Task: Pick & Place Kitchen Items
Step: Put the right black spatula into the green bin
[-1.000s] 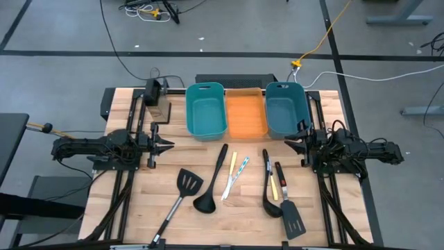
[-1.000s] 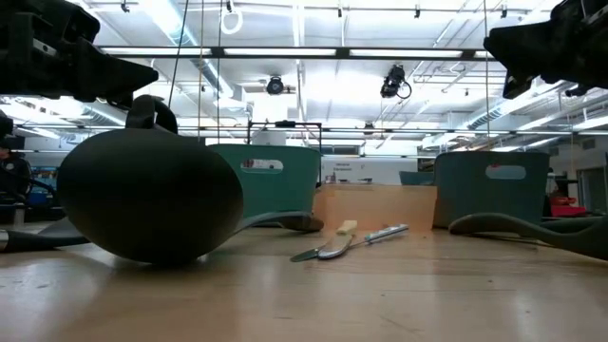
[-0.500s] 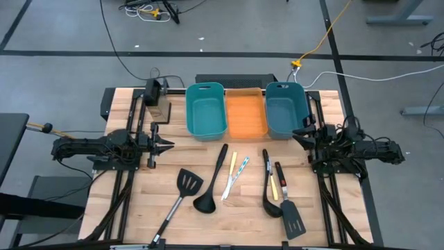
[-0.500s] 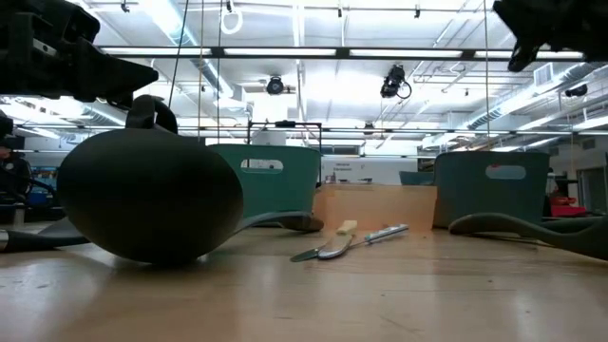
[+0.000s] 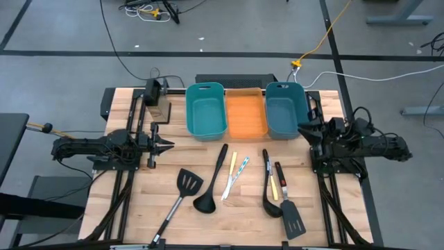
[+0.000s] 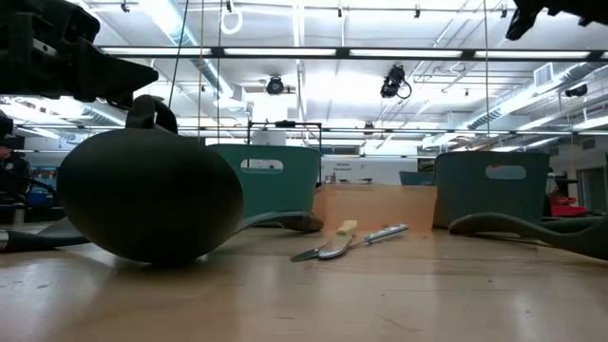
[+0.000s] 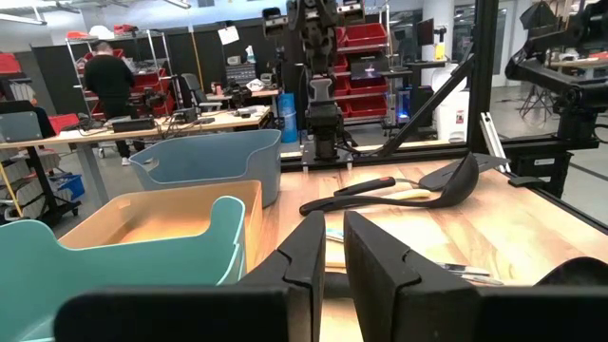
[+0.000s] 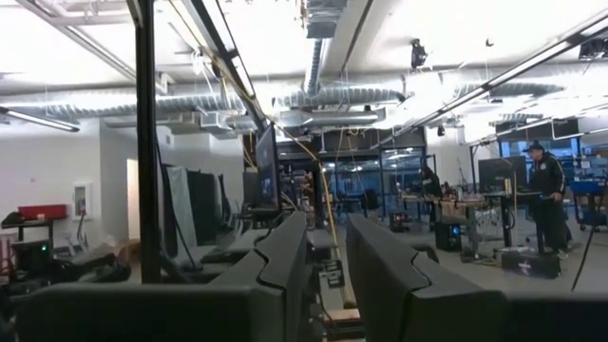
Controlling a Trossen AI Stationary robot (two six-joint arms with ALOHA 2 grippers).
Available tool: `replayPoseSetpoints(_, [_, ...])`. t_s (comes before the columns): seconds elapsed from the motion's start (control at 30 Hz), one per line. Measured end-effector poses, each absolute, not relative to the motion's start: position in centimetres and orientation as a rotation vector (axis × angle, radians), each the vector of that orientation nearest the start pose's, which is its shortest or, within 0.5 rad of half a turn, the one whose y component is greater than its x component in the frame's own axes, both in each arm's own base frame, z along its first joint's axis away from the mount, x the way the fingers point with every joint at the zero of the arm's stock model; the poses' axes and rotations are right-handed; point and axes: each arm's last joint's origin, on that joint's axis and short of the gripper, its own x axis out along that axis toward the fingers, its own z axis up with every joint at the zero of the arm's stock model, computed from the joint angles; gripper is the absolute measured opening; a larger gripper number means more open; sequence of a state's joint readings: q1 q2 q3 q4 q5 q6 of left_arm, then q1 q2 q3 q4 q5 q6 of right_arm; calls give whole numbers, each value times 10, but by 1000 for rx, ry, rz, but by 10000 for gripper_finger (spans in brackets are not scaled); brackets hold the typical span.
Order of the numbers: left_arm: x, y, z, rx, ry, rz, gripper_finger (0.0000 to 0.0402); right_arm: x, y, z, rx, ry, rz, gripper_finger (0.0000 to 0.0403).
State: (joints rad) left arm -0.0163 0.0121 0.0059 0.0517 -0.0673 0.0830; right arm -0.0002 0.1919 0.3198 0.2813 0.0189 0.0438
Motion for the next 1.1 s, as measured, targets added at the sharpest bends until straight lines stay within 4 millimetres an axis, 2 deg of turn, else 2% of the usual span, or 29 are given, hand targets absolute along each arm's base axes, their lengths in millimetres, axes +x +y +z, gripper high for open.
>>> replayPoseSetpoints(0.47, [98,0,170,81,-43,53,49,94,-1,341,39,-306,-16,87])
replayPoseSetpoints(0.77, [98,0,170,81,-43,53,49,91,-3,373,47,-361,-92,87])
replayPoseSetpoints(1.1, [98,0,170,81,-43,53,49,90,-4,400,36,-396,-141,87])
